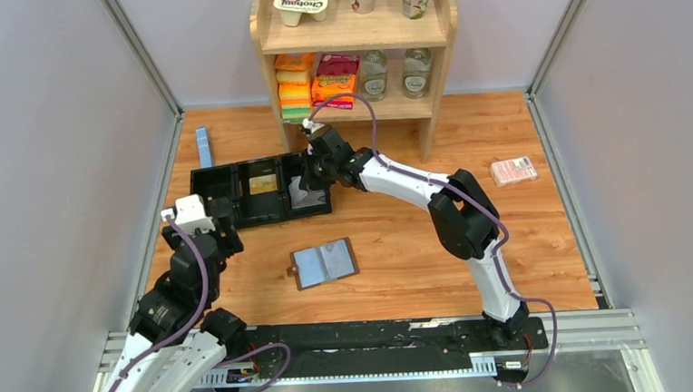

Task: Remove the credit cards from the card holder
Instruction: Place the credit card in the storage box, then remove the credit card from the card holder.

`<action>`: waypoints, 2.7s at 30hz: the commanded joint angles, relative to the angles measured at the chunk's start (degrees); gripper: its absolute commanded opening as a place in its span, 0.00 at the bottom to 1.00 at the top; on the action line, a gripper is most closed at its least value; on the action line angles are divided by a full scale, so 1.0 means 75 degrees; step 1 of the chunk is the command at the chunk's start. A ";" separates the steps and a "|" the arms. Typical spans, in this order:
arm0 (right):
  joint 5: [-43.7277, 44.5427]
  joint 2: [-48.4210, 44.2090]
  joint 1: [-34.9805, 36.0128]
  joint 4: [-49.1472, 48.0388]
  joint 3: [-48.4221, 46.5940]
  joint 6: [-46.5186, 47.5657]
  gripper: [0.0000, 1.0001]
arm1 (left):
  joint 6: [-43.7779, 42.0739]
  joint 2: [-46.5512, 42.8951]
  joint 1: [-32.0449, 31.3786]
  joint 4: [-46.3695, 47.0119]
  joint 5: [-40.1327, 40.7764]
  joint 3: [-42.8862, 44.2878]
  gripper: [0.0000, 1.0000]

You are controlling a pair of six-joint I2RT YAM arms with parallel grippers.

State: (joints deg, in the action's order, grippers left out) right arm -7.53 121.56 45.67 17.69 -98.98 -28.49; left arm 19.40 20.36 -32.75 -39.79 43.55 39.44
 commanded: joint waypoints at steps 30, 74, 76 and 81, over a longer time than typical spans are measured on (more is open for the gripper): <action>0.0618 -0.3774 0.0274 0.0313 0.3656 -0.0009 0.50 | 0.2875 0.3132 -0.0016 0.0981 -0.5759 -0.0782 0.72; -0.1526 -0.2438 0.1247 -0.1386 0.4748 -0.0666 0.36 | 0.3390 0.6110 -0.0485 0.2469 -0.6182 -0.1731 0.52; -0.1737 -0.2462 0.1258 -0.1503 0.4713 -0.0643 0.36 | 0.3448 0.5958 -0.0485 0.2469 -0.6124 -0.1766 0.52; -0.2230 -0.2146 0.1340 -0.1632 0.4420 -0.0608 0.43 | 0.3811 0.5033 -0.0485 0.2376 -0.5831 -0.1954 0.53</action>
State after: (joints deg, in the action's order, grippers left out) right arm -19.99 103.96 54.87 8.97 -62.81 -33.01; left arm 45.06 62.50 -36.01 -20.43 -1.91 26.63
